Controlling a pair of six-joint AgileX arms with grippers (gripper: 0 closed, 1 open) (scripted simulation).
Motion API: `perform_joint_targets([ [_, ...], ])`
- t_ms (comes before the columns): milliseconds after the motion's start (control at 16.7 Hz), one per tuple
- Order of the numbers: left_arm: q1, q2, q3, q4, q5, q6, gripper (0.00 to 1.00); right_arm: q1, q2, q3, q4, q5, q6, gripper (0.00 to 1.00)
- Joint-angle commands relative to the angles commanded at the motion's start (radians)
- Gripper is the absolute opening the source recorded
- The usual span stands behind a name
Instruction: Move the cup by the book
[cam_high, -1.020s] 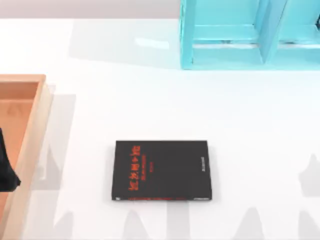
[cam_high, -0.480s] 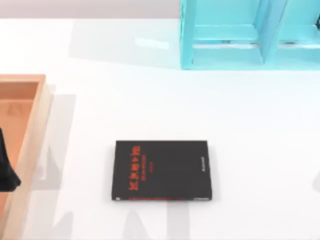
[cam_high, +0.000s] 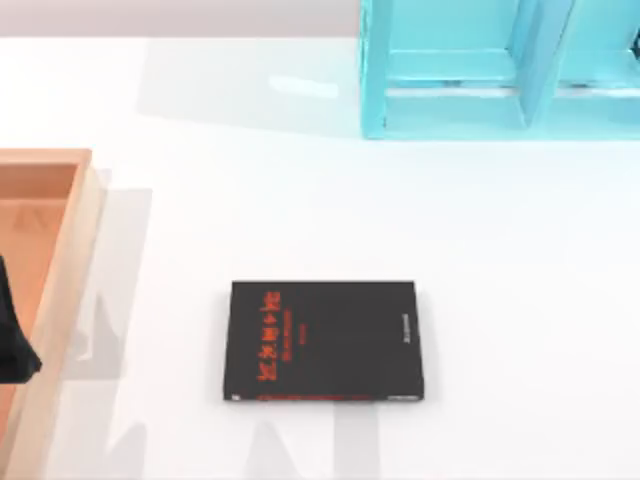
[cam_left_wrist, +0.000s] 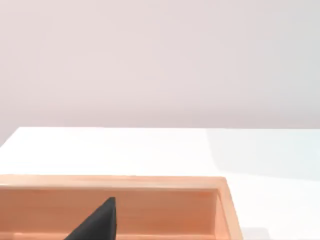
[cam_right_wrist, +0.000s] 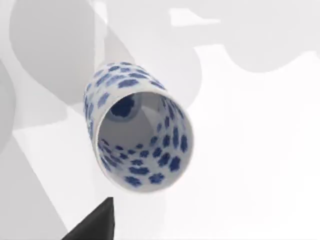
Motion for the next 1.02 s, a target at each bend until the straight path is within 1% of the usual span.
perform_joint_targets([
  [240,0.000,0.000,0.000,0.000,0.000,0.000,1.00,-0.053,0.110,0.093,-0.169,-0.001,-0.240,1.00],
  [420,0.000,0.000,0.000,0.000,0.000,0.000,1.00,-0.078,0.161,0.135,-0.248,-0.002,-0.350,1.00],
  [600,0.000,0.000,0.000,0.000,0.000,0.000,1.00,-0.086,0.178,0.149,-0.273,-0.002,-0.386,1.00],
  [900,0.000,0.000,0.000,0.000,0.000,0.000,1.00,-0.083,0.175,0.143,-0.268,-0.002,-0.385,1.00],
  [1020,0.000,0.000,0.000,0.000,0.000,0.000,1.00,-0.083,0.183,0.107,-0.232,-0.002,-0.383,1.00],
])
